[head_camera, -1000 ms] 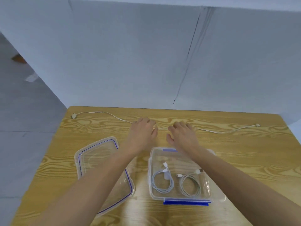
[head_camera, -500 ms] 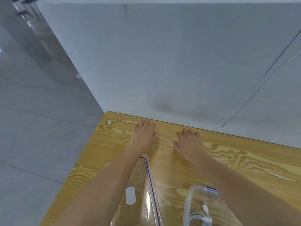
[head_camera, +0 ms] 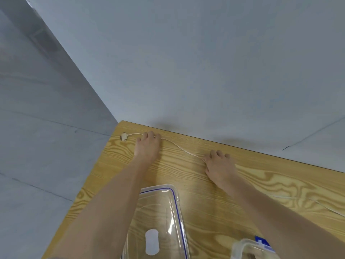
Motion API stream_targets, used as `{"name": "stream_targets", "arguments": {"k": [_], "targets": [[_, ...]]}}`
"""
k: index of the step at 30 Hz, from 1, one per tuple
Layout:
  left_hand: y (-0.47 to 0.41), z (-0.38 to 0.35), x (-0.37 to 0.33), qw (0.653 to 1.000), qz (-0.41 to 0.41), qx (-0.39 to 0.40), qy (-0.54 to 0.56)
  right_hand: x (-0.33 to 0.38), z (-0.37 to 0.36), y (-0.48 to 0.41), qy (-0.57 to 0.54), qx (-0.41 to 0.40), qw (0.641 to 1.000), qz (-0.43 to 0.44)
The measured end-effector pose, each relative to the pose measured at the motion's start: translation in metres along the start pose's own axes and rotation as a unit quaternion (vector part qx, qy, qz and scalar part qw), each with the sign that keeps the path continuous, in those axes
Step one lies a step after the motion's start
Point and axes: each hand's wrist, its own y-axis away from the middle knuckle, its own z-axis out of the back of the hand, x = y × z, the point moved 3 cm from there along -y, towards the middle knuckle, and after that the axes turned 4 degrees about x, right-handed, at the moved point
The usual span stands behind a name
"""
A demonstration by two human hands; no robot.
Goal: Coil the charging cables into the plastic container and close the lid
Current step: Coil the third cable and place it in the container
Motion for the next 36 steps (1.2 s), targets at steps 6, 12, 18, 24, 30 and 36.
{"name": "stream_targets", "arguments": {"k": [6, 12, 18, 24, 30, 36], "targets": [[-0.005, 0.001, 0.006, 0.997, -0.017, -0.048, -0.06, -0.007, -0.007, 0.001, -0.025, -0.009, 0.999, -0.033], [0.004, 0.003, 0.007, 0.995, -0.068, -0.058, -0.053, -0.026, 0.003, 0.015, -0.121, -0.037, 0.988, -0.084], [0.019, 0.013, 0.021, 0.997, -0.074, -0.022, -0.022, -0.06, 0.027, 0.055, -0.207, -0.07, 0.967, -0.127], [0.051, 0.044, 0.002, 0.98, -0.093, -0.021, 0.173, -0.093, 0.055, 0.114, -0.345, -0.138, 0.913, -0.172], [0.108, 0.104, -0.04, 0.915, -0.147, -0.057, 0.371, -0.114, 0.094, 0.19, -0.517, -0.198, 0.808, -0.202], [0.16, 0.162, -0.081, 0.812, -0.174, -0.055, 0.555, -0.119, 0.123, 0.25, -0.603, -0.196, 0.761, -0.136]]}}
